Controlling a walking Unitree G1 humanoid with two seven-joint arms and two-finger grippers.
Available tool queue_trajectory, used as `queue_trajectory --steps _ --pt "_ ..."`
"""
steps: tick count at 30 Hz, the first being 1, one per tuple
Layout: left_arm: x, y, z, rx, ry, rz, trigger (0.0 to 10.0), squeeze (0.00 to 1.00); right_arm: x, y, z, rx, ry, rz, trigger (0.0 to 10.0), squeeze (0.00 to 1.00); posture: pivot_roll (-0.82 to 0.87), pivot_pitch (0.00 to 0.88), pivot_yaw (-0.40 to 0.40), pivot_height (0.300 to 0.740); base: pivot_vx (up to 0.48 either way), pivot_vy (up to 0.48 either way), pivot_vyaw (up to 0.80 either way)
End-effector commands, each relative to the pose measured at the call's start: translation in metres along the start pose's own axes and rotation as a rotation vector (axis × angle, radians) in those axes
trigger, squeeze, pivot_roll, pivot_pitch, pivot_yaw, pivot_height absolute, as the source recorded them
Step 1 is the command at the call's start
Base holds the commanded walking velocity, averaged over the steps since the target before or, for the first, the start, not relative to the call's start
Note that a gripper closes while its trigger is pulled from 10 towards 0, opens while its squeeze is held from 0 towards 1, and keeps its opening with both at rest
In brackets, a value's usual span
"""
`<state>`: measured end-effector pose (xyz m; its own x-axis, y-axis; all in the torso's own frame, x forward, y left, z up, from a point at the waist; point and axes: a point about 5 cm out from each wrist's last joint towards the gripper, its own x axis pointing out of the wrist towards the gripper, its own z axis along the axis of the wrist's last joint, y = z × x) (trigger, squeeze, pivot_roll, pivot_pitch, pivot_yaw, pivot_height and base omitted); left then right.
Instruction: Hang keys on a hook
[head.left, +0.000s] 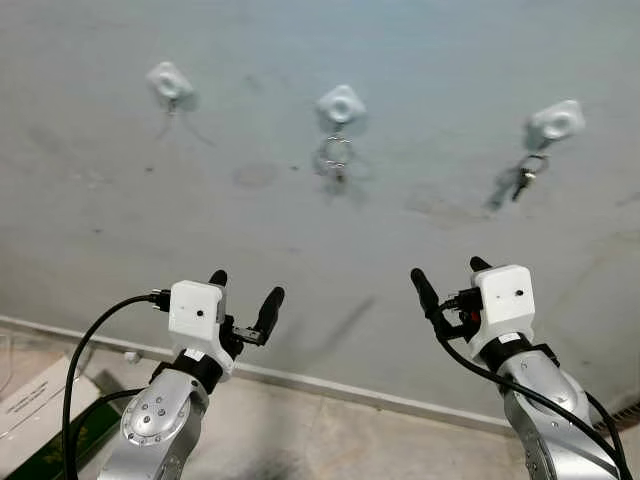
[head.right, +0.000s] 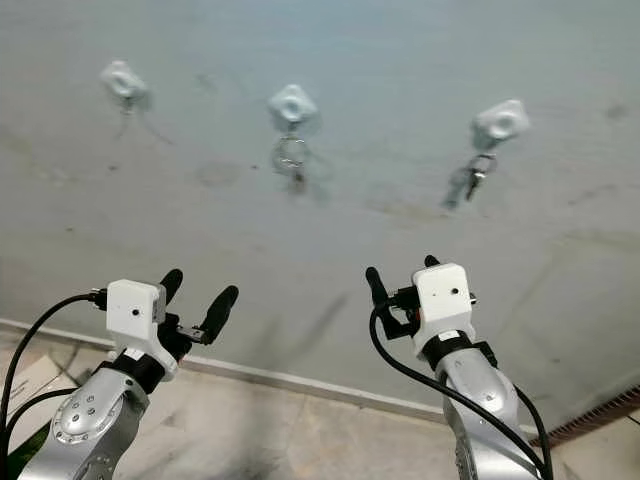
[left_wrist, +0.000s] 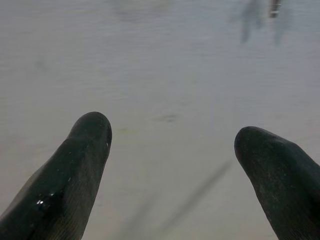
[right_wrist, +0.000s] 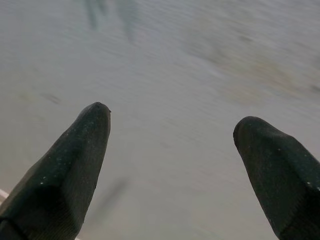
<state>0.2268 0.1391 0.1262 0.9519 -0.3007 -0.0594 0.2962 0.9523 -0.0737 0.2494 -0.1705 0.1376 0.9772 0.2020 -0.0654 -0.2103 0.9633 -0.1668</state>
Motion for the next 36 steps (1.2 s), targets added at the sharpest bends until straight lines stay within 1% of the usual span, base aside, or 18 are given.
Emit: queue_trajectory --steps 1,21,30,36 --pt "0.0003 0.0003 -0.0019 0.0 0.018 -0.008 10.0 0.0 0.0001 0.0009 0.0067 -0.005 -0.02 0.004 10.0 0.0 0.0 0.088 0.023 0.74 0.0 0.431 0.0" --pt "0.0019 -0.0001 -0.0012 0.006 0.018 -0.016 10.0 0.0 0.0023 0.0014 0.0068 -0.008 -0.013 0.002 10.0 0.0 0.0 0.094 0.024 0.74 0.0 0.422 0.0" --pt "0.0035 -0.0012 0.0002 0.027 0.013 -0.021 10.0 0.0 0.0036 0.0018 0.0063 -0.009 -0.01 0.004 10.0 0.0 0.0 0.094 0.024 0.74 0.0 0.0 0.0" --pt "0.0043 0.0006 0.0005 0.016 0.014 -0.002 10.0 0.0 0.004 0.0025 0.0062 -0.008 -0.008 0.009 10.0 0.0 0.0 0.094 0.024 0.74 0.0 0.0 0.0"
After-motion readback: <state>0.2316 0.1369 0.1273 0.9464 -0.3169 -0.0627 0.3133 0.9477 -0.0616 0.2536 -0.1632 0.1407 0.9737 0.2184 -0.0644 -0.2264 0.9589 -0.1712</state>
